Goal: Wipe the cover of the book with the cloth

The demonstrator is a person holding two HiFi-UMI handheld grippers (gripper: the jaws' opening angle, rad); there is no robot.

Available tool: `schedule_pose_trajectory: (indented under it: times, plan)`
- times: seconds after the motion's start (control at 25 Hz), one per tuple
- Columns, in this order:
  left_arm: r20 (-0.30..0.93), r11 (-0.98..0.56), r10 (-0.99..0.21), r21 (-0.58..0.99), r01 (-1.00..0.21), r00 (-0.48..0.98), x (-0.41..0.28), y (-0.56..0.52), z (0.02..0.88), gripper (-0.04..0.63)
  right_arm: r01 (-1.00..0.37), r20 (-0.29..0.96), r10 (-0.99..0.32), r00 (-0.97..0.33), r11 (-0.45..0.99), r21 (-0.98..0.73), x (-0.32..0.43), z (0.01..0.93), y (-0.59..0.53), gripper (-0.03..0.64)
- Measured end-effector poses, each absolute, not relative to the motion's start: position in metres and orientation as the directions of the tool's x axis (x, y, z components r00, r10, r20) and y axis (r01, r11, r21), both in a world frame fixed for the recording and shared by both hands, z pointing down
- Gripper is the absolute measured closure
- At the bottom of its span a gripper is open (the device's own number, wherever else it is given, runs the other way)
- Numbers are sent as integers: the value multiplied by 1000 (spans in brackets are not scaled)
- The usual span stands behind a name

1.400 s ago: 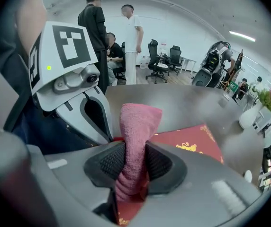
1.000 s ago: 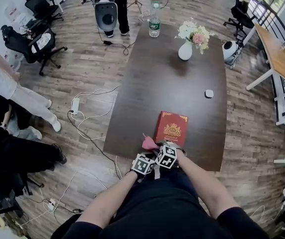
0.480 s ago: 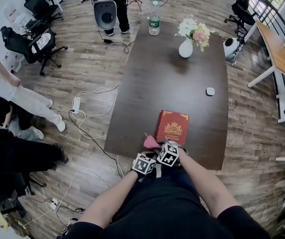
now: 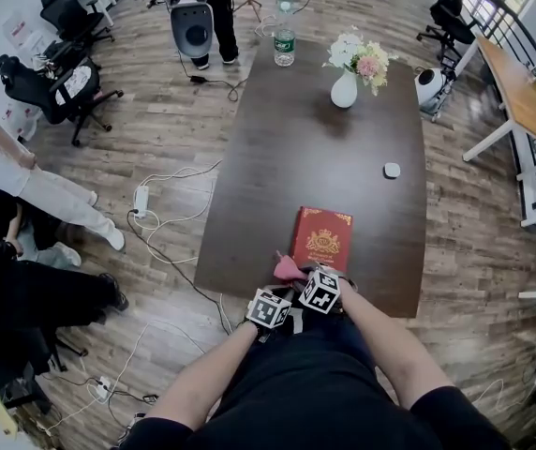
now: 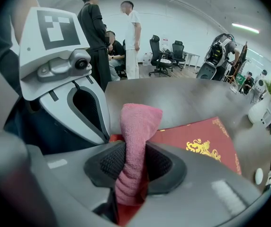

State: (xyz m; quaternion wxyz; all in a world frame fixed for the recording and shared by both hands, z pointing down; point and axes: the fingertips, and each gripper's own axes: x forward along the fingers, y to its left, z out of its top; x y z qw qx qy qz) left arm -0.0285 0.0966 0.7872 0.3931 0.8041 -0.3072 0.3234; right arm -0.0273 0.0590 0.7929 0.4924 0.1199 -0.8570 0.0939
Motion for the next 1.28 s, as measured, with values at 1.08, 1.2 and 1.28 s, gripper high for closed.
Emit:
schedule_pose_trajectory:
  times: [1.08,1.2,1.28]
  plan:
    - [765,-503,-245,426,-752,596,-30,96,789,600,-361,875,-143,-462,932,-39,17,794,63,500]
    - [764,-503,-244,426,-752,597,-32,96,788,600,-366,876,-144,-460,930,-39,18,794,65,500]
    - [764,-504,-245,425,-751,597,-32,96,788,600,-372,876,-147,-460,927,-40,22,794,65,500]
